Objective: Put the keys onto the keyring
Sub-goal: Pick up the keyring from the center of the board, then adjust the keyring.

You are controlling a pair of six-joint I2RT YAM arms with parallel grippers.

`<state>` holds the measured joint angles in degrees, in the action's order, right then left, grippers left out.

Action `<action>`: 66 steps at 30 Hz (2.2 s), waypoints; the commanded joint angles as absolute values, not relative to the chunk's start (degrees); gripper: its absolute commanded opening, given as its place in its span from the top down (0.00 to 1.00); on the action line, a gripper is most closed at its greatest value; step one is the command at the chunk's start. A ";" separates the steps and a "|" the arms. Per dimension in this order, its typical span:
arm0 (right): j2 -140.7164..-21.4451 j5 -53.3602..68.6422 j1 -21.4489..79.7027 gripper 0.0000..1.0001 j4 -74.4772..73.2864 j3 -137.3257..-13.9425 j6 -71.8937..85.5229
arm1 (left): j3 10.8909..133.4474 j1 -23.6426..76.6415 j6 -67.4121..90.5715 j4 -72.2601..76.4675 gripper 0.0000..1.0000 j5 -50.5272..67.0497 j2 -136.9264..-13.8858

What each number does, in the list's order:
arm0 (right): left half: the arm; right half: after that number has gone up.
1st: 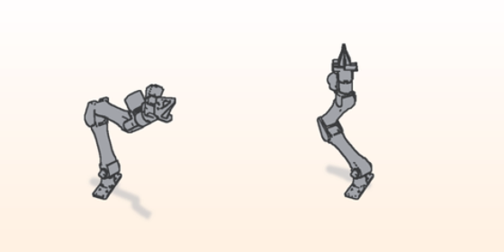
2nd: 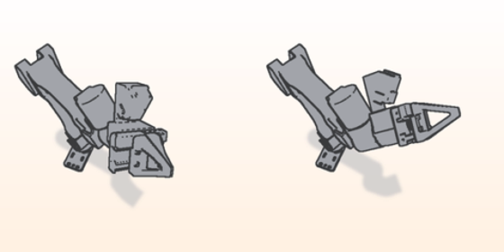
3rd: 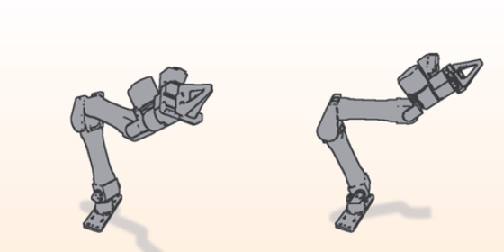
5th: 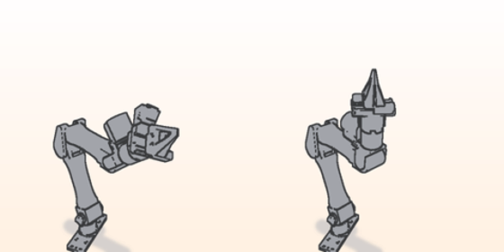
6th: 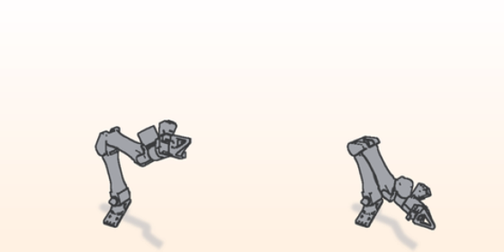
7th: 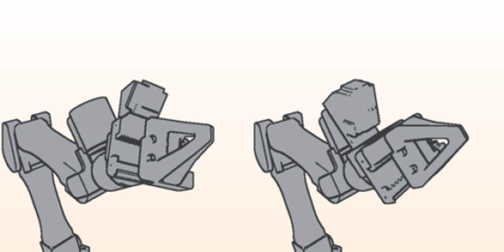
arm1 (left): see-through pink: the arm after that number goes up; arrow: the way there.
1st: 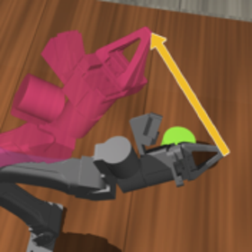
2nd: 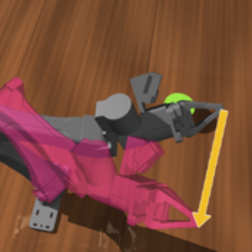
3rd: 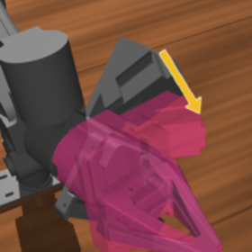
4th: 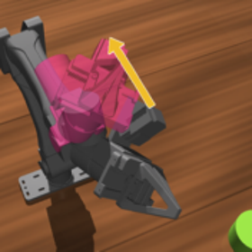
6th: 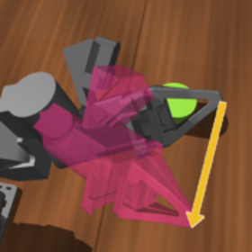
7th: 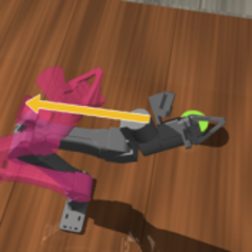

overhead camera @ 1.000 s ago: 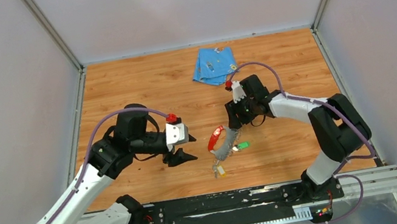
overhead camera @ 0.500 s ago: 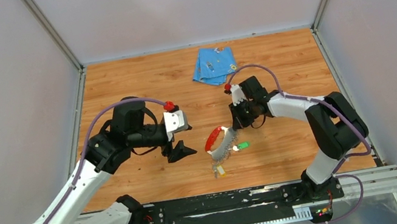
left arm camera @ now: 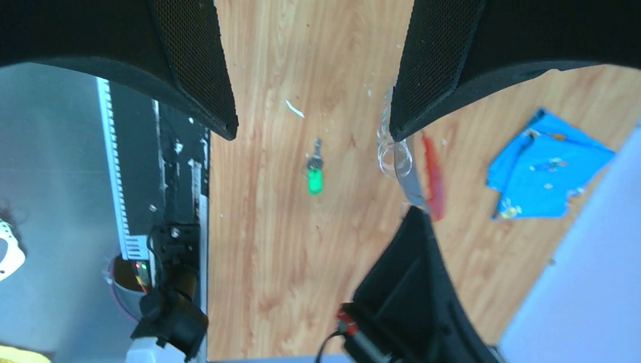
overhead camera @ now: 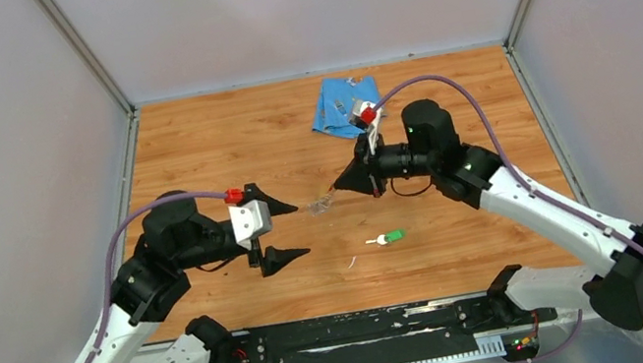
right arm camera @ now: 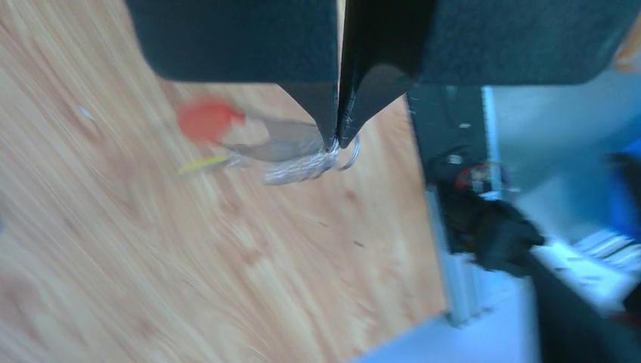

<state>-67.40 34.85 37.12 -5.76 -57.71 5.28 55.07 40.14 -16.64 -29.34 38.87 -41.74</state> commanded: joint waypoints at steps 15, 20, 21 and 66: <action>-59.91 40.51 53.05 1.00 3.34 -64.38 16.14 | 49.62 39.81 -4.29 -11.63 0.21 44.73 -37.47; -57.58 41.55 54.38 1.00 8.37 -61.56 16.93 | 50.66 39.81 -9.21 -16.25 0.36 49.12 -35.21; -57.09 41.71 54.40 1.00 9.25 -60.91 17.35 | 51.05 39.81 -10.28 -17.39 0.37 50.10 -34.89; -57.04 43.28 58.14 1.00 25.53 -52.73 19.21 | 50.00 39.81 3.95 -6.57 0.85 50.69 -37.90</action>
